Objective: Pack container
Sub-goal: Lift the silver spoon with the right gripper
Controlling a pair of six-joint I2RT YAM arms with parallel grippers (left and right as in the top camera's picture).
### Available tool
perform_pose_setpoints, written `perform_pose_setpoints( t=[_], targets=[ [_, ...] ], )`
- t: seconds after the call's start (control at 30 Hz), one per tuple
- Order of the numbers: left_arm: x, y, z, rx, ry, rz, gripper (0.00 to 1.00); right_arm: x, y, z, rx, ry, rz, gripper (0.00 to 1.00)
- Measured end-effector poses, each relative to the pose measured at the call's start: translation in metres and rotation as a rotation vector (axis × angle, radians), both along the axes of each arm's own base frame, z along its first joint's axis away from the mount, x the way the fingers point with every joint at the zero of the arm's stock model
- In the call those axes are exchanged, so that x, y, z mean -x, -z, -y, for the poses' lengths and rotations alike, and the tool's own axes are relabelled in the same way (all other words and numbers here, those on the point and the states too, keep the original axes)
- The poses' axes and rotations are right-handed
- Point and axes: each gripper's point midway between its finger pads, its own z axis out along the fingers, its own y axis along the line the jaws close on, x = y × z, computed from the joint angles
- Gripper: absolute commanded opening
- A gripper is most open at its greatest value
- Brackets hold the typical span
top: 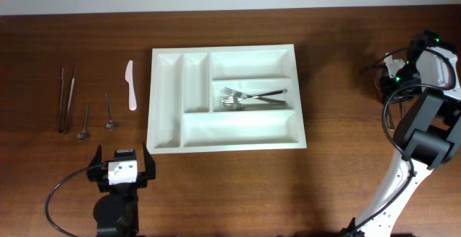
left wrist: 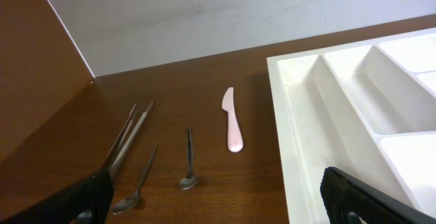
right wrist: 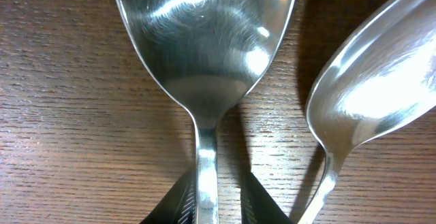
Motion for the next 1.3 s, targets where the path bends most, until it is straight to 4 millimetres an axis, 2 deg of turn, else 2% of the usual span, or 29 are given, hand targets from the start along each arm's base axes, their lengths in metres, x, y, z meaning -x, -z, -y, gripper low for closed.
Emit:
perform_pose_setpoints(
  t=[0.53,0.67,1.3],
  targets=[
    [0.0,0.0,0.0,0.0,0.0,0.0,0.99,-0.007,0.0,-0.003,-0.006,-0.006,0.025,0.23],
    [0.0,0.0,0.0,0.0,0.0,0.0,0.99,-0.011,0.0,-0.007,-0.002,-0.018,0.034,0.17],
    [0.0,0.0,0.0,0.0,0.0,0.0,0.99,-0.014,0.0,-0.014,-0.009,-0.031,0.035,0.09]
  ],
)
